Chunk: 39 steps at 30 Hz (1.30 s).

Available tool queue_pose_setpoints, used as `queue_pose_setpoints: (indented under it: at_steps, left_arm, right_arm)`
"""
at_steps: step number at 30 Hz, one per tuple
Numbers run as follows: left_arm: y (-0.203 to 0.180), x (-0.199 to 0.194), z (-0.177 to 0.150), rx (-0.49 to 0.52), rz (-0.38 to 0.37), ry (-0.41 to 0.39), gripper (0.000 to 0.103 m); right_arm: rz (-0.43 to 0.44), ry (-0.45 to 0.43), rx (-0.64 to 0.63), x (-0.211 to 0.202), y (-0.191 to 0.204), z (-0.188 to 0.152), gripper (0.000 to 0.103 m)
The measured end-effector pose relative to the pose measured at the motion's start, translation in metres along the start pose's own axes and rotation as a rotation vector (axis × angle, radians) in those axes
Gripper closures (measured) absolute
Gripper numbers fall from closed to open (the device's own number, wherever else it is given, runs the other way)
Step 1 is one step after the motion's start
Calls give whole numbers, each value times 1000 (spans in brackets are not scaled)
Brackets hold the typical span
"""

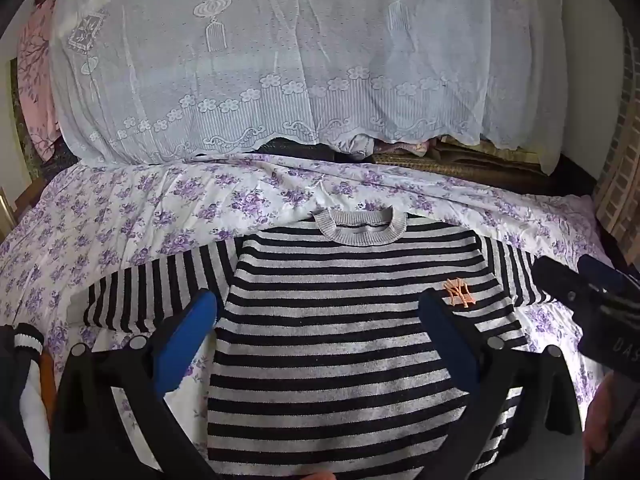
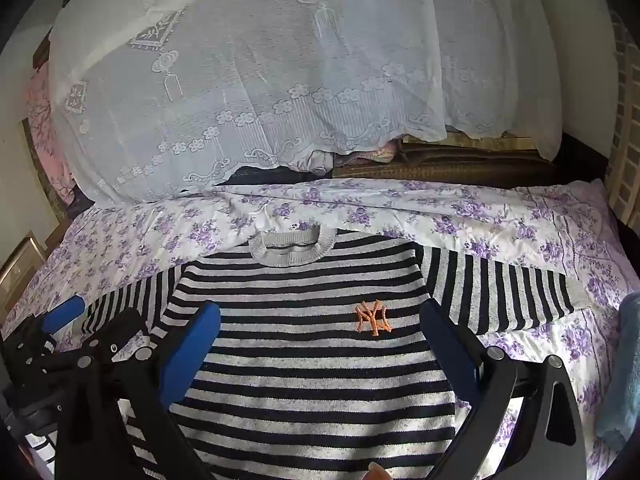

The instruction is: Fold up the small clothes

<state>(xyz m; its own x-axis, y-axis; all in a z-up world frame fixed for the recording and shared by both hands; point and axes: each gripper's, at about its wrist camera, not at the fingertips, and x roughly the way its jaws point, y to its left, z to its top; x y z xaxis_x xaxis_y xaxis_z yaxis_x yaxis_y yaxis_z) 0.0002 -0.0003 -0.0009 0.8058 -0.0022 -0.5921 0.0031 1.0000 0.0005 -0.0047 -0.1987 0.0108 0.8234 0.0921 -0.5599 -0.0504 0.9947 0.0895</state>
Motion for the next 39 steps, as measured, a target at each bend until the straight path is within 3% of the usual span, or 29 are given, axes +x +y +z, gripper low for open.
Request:
queue_pose_setpoints:
  at_steps: [9, 39]
  left_arm:
    - [6, 6, -2, -37, -12, 39, 5]
    - [6, 4, 0, -43, -15, 34, 5]
  right_arm:
    - [5, 2, 6, 2, -3, -1, 3]
    - [12, -5, 9, -4, 5, 1, 3]
